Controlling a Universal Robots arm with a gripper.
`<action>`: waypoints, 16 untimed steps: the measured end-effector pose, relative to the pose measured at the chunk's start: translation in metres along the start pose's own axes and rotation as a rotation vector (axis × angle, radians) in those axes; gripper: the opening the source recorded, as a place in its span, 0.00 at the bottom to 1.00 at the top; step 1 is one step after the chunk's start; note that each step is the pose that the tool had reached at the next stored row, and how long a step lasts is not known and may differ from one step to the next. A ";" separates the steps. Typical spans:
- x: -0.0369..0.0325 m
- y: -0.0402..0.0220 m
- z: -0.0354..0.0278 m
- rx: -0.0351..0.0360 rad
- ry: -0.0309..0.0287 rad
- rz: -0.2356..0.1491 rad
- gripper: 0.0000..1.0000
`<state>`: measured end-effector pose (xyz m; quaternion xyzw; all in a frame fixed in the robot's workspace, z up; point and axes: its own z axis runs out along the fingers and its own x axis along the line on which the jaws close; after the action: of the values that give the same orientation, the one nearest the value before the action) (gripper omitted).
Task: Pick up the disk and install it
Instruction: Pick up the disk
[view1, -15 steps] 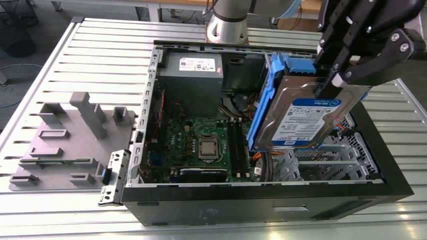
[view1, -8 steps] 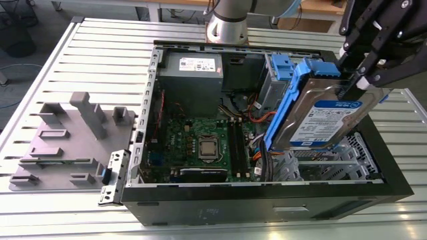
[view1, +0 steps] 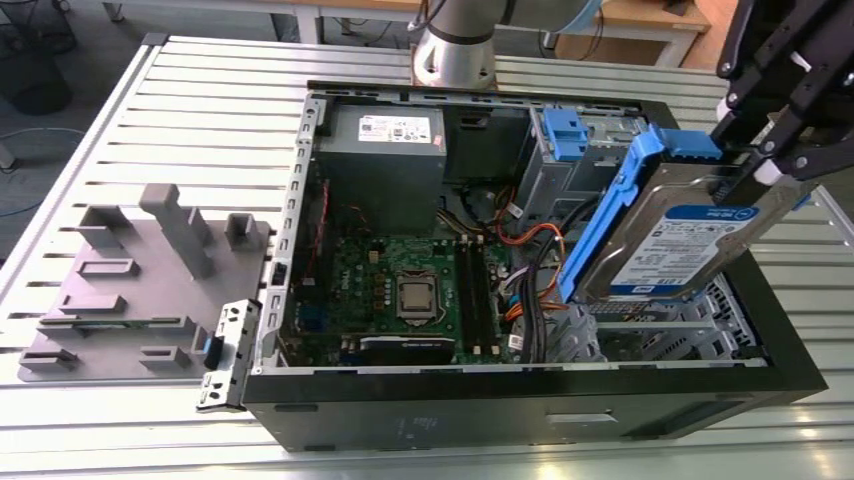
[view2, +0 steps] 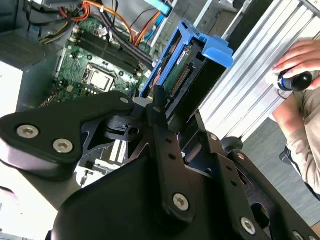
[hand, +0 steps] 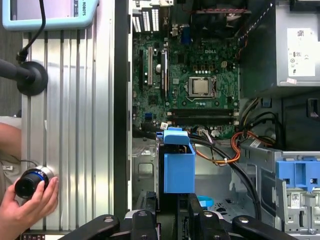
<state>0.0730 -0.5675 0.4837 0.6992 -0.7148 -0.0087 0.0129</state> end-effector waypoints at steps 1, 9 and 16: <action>0.0000 -0.0025 0.0005 0.0000 0.0000 0.000 0.35; -0.0005 -0.0226 0.0043 0.0000 0.0001 0.000 0.35; -0.0008 -0.0317 0.0079 -0.0002 -0.0087 0.000 0.35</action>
<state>0.1044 -0.5674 0.4748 0.6993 -0.7147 -0.0118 0.0098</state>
